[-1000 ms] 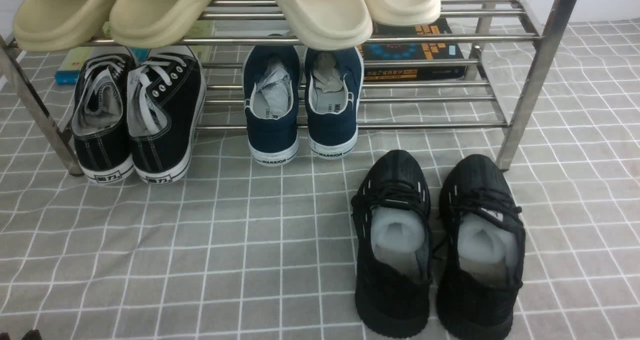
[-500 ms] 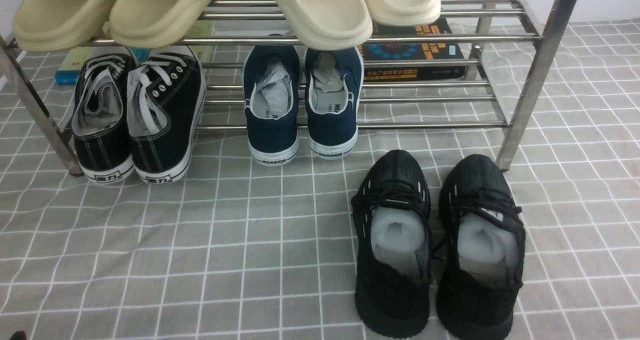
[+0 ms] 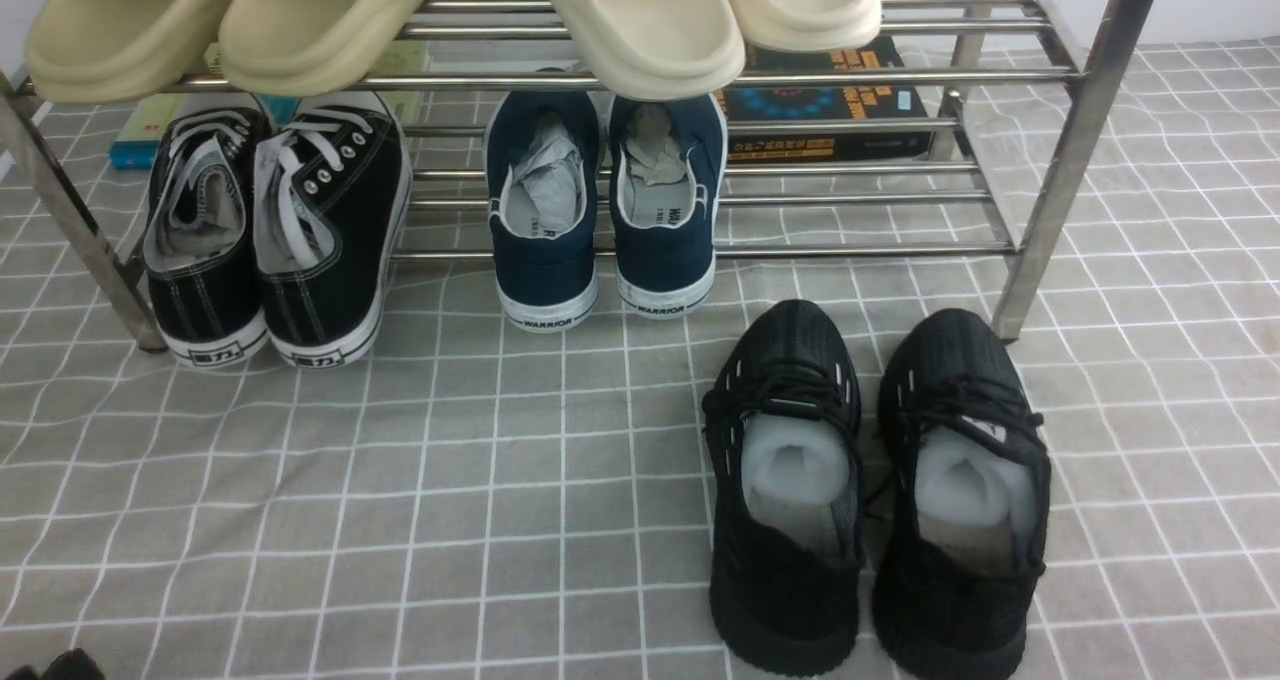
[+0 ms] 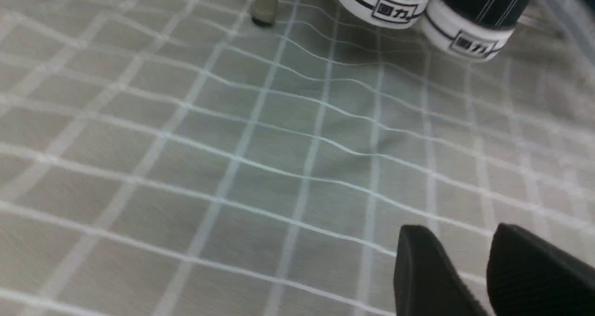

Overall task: Take the shoes off the shelf with your hand from the grey coffee tablecloth.
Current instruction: 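Grasp the leftmost shoe on the bottom shelf of the shoe rack with the left gripper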

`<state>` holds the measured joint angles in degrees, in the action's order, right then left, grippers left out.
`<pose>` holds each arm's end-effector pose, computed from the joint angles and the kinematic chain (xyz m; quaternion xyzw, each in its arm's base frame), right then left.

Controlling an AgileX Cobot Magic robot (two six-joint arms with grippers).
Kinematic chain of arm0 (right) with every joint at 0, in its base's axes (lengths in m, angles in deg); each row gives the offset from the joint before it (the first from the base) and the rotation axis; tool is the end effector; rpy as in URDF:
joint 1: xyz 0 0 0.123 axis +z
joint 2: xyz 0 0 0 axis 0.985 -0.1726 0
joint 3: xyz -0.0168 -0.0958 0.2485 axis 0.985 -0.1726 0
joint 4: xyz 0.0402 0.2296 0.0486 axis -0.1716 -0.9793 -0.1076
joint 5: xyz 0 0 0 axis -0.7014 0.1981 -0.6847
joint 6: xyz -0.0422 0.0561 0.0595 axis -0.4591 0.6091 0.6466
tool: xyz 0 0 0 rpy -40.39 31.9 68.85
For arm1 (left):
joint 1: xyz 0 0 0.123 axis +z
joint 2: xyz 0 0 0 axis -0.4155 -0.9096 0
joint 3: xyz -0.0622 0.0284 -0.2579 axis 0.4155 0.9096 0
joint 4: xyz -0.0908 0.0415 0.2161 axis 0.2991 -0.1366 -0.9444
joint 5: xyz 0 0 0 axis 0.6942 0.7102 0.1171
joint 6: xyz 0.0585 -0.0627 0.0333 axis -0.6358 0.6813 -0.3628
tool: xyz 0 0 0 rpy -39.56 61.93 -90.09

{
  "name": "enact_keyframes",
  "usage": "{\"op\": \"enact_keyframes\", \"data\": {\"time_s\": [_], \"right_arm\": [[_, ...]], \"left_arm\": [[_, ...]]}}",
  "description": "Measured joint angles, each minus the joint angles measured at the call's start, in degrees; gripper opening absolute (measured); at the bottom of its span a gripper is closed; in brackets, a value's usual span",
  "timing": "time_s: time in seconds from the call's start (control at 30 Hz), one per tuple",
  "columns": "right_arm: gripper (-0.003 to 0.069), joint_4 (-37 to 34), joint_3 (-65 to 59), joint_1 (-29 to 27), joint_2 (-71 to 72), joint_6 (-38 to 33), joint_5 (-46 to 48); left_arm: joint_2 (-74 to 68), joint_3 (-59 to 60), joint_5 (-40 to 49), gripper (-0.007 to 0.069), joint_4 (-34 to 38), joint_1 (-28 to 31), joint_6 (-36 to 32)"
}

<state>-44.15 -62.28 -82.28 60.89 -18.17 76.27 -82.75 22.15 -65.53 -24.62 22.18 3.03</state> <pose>0.0575 -0.0018 0.1742 0.0151 0.8060 -0.0093 0.5916 0.0581 -0.0002 0.1727 -0.1678 0.7847 -0.1345 0.5814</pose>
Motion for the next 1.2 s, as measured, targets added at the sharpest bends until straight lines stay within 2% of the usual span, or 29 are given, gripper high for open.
{"op": "enact_keyframes", "data": {"time_s": [0.13,0.2,0.27,0.4,0.47,0.5,0.53,0.6,0.63,0.67,0.77,0.87,0.97,1.1,1.17,1.2], "right_arm": [[0.0182,0.00,0.00,0.00,0.00,0.00,0.00],[0.0186,0.00,0.00,0.00,0.00,0.00,0.00],[0.0188,0.00,0.00,0.00,0.00,0.00,0.00],[0.0193,0.00,0.00,0.00,0.00,0.00,0.00],[0.0197,0.00,0.00,0.00,0.00,0.00,0.00],[0.0199,0.00,0.00,0.00,0.00,0.00,0.00],[0.0200,0.00,0.00,0.00,0.00,0.00,0.00],[0.0202,0.00,0.00,0.00,0.00,0.00,0.00],[0.0202,0.00,0.00,0.00,0.00,0.00,0.00],[0.0204,0.00,0.00,0.00,0.00,0.00,0.00],[0.0207,0.00,0.00,0.00,0.00,0.00,0.00],[0.0211,0.00,0.00,0.00,0.00,0.00,0.00],[0.0213,0.00,0.00,0.00,0.00,0.00,0.00],[0.0220,0.00,0.00,0.00,0.00,0.00,0.00],[0.0221,0.00,0.00,0.00,0.00,0.00,0.00],[0.0221,0.00,0.00,0.00,0.00,0.00,0.00]], "left_arm": [[0.00,0.07,-0.35,0.0240,14.24,0.00,14.99],[0.00,0.13,-0.79,0.0240,16.89,0.00,19.89],[0.00,0.20,-1.57,0.0240,16.97,0.00,21.19],[0.00,-0.27,-5.16,0.0206,15.57,-0.11,22.15],[0.00,-2.63,-4.44,0.0148,13.93,-0.11,20.75],[-0.78,-6.28,-2.80,0.0090,11.59,-0.11,19.06],[-1.35,-8.16,-2.26,0.0073,10.76,-0.11,18.60],[-8.97,-16.56,2.19,0.0011,4.84,-0.11,17.60],[-8.97,-17.16,2.58,0.0011,4.39,-0.11,17.60],[-16.10,-21.64,5.66,0.0001,0.82,-0.11,18.10],[-27.17,-27.90,8.37,0.0004,-3.66,-0.11,19.19],[-42.06,-36.77,9.60,0.0057,-7.15,-0.11,19.41],[-48.35,-41.56,10.10,0.0102,-8.53,-0.11,19.47],[-64.52,-52.30,11.18,0.0286,-9.82,-0.11,19.75],[-67.23,-53.99,11.37,0.0322,-9.98,-0.11,19.75],[-70.86,-56.32,11.52,0.0365,-9.97,-0.11,19.77]]}}
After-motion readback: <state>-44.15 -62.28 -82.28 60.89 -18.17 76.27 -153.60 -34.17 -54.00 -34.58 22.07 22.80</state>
